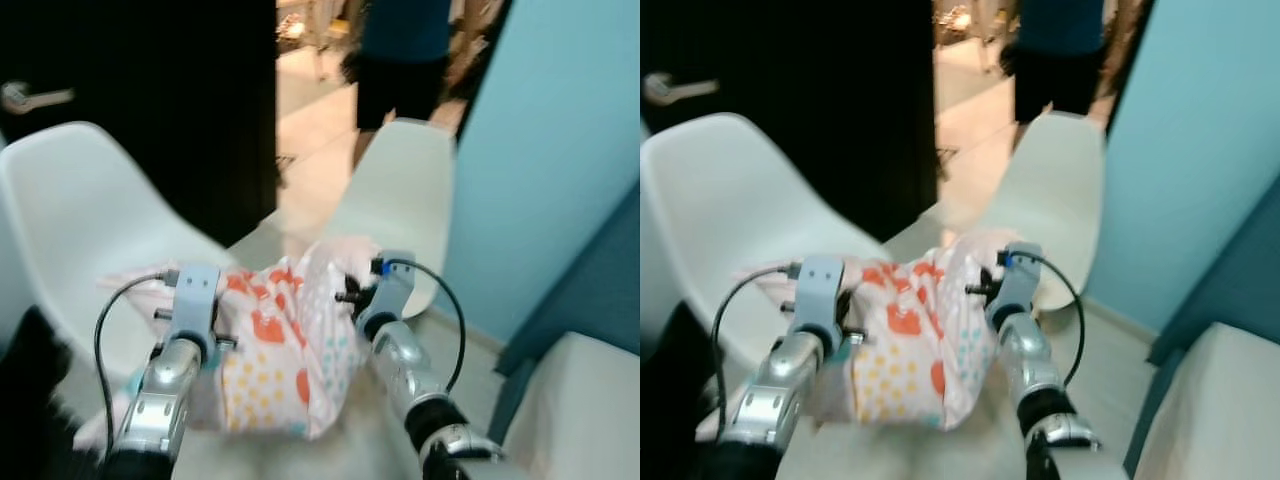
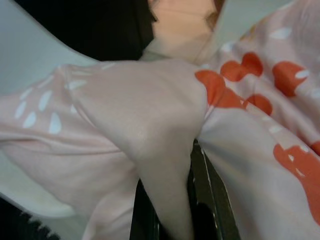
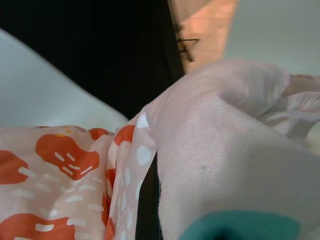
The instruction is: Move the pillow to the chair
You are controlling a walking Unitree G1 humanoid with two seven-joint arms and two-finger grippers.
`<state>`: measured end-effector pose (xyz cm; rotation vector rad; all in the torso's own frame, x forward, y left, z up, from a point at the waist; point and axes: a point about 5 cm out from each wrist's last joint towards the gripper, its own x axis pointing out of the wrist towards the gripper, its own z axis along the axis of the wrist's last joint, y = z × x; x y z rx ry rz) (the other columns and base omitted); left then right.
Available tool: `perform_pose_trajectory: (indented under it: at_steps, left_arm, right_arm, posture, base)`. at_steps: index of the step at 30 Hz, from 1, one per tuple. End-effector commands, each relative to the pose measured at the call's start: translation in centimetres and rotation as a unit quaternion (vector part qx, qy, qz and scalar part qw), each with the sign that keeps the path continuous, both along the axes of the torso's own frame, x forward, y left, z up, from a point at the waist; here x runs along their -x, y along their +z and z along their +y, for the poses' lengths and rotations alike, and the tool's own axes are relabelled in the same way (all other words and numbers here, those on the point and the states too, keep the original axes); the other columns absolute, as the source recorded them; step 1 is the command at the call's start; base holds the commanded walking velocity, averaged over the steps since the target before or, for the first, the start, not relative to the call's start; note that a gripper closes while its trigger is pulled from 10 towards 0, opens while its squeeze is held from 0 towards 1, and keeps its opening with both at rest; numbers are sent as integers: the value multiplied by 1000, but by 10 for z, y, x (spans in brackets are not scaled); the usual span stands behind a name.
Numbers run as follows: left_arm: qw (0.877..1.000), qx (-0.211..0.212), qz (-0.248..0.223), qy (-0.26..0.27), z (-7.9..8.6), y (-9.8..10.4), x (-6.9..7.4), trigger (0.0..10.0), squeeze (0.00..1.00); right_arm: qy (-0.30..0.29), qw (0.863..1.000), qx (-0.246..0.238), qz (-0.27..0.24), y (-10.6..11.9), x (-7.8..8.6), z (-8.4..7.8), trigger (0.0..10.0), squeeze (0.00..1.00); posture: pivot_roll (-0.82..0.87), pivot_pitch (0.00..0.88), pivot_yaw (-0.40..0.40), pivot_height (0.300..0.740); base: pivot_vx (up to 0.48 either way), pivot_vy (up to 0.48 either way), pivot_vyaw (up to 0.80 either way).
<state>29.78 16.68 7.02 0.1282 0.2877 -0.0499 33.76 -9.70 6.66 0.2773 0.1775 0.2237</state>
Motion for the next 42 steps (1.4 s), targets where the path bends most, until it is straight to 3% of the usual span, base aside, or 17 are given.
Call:
perform_pose_trajectory:
  at_steps: [1,12,19,35,42]
  left_arm:
    - [1000,12,-24,-10,-8,10,-3,10000,0]
    - [999,30,-20,-13,-24,6,-11,10000,0]
    - [999,31,-23,-16,-24,6,-13,10000,0]
    - [997,47,-53,10,-22,10,-12,10000,0]
    - [996,55,-64,14,-23,12,-13,10000,0]
  right_arm:
    - [19,1000,5,-7,4,-2,6,10000,0]
    - [-1,1000,28,8,-1,-4,-16,10000,0]
    - [-1,999,36,7,-2,-3,-17,10000,0]
    - [19,999,41,9,-2,-4,-15,10000,0]
    - [23,999,41,8,-1,-5,-16,10000,0]
  posture:
    - [111,0,-26,737]
    - [61,0,-19,737]
    - [47,0,-17,737]
    - [49,0,-43,737]
    - [49,0,-43,737]
  base:
    - [0,0,-800]
    - [0,0,-800]
    - [0,0,-800]
    - [0,0,0]
    - [309,0,0]
